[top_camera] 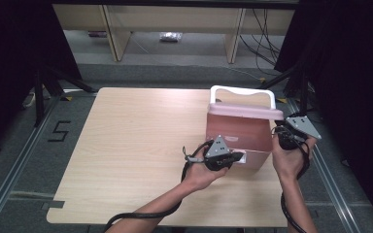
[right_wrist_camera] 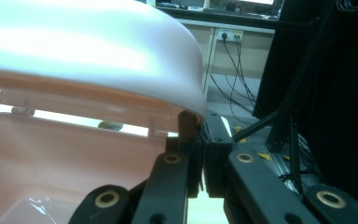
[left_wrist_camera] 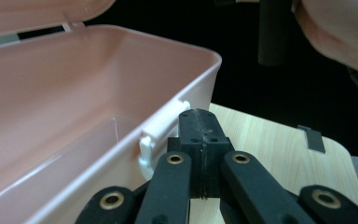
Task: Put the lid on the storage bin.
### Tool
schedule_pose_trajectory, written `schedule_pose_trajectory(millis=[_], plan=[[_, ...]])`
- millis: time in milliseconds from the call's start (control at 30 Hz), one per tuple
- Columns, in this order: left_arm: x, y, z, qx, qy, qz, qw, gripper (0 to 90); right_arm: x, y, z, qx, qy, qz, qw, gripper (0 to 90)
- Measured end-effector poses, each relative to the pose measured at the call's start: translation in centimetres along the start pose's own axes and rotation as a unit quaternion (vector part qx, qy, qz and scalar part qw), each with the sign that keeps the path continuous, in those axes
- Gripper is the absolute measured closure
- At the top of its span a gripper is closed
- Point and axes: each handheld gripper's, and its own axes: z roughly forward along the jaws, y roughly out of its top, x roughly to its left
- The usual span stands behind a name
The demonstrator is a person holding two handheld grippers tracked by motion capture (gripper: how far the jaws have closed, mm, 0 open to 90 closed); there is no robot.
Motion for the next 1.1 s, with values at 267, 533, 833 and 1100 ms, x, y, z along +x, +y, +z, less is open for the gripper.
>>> schedule_pose_trajectory(millis=[267, 533, 833, 1100], plan=[[1.0, 1.8, -1.9, -0.024, 0.020, -0.012, 0.9995, 90.0, 0.0, -0.1, 0.0, -0.002, 0.002, -0.002, 1.0000, 89.1], [2.5, 3.1, -3.9, -0.040, 0.050, -0.016, 0.9978, 90.0, 0.1, -0.5, -0.3, 0.004, 0.002, -0.003, 1.0000, 88.9], [3.8, 3.2, -5.4, -0.046, 0.079, -0.026, 0.9954, 90.0, 0.2, -0.8, -0.6, 0.009, 0.001, -0.002, 1.0000, 88.8], [4.7, 3.2, -6.5, -0.053, 0.096, -0.032, 0.9935, 90.0, 0.1, -1.2, -0.6, 0.010, 0.004, -0.010, 0.9999, 88.5]])
